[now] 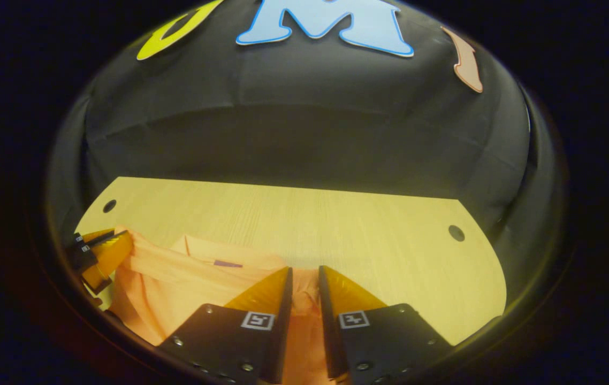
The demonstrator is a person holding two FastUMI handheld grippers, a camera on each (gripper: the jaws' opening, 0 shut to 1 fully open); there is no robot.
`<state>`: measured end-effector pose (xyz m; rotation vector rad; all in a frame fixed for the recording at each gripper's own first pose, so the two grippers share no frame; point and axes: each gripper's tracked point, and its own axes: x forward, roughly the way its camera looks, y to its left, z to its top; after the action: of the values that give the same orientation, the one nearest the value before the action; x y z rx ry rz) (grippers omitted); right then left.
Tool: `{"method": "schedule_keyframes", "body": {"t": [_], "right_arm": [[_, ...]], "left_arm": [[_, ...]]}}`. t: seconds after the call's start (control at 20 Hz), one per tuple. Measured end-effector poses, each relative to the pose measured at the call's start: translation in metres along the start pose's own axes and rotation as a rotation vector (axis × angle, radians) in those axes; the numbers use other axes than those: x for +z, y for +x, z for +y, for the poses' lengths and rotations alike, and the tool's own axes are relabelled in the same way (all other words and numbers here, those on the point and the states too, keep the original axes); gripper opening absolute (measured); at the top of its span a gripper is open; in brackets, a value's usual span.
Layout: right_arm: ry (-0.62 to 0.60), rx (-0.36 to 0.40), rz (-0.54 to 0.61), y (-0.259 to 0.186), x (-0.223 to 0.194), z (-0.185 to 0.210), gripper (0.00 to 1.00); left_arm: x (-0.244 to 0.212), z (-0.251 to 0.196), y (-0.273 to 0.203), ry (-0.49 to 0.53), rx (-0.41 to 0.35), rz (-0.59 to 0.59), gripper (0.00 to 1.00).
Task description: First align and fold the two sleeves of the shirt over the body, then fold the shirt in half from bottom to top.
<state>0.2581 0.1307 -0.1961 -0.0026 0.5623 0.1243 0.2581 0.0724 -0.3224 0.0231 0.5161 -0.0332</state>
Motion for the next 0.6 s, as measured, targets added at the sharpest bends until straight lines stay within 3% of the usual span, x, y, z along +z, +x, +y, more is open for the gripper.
{"method": "schedule_keyframes", "body": {"t": [0.05,0.15,0.3,0.35,0.45,0.55,0.6], "right_arm": [[0.000,0.000,-0.008,-0.005,0.003,0.000,0.42],[0.001,0.004,-0.022,-0.017,0.008,0.000,0.54],[0.005,0.009,-0.065,-0.043,0.019,0.000,0.66],[0.002,0.009,-0.080,-0.052,0.023,0.000,0.73],[0.001,0.011,-0.114,-0.073,0.030,-0.002,0.74],[-0.006,0.017,-0.147,-0.094,0.039,-0.002,0.91],[-0.010,0.020,-0.164,-0.105,0.043,-0.002,0.92]], "left_arm": [[0.003,-0.001,-0.005,-0.006,-0.004,0.000,0.21],[0.008,-0.001,-0.016,-0.015,-0.011,0.000,0.41],[0.023,-0.002,-0.038,-0.010,-0.011,-0.033,0.67],[0.030,-0.003,-0.047,-0.008,-0.014,-0.048,0.71],[0.048,-0.005,-0.059,-0.002,-0.006,-0.081,0.80],[0.060,-0.008,-0.081,-0.006,-0.006,-0.103,0.87],[0.067,-0.009,-0.091,-0.008,-0.003,-0.117,0.92]]}}
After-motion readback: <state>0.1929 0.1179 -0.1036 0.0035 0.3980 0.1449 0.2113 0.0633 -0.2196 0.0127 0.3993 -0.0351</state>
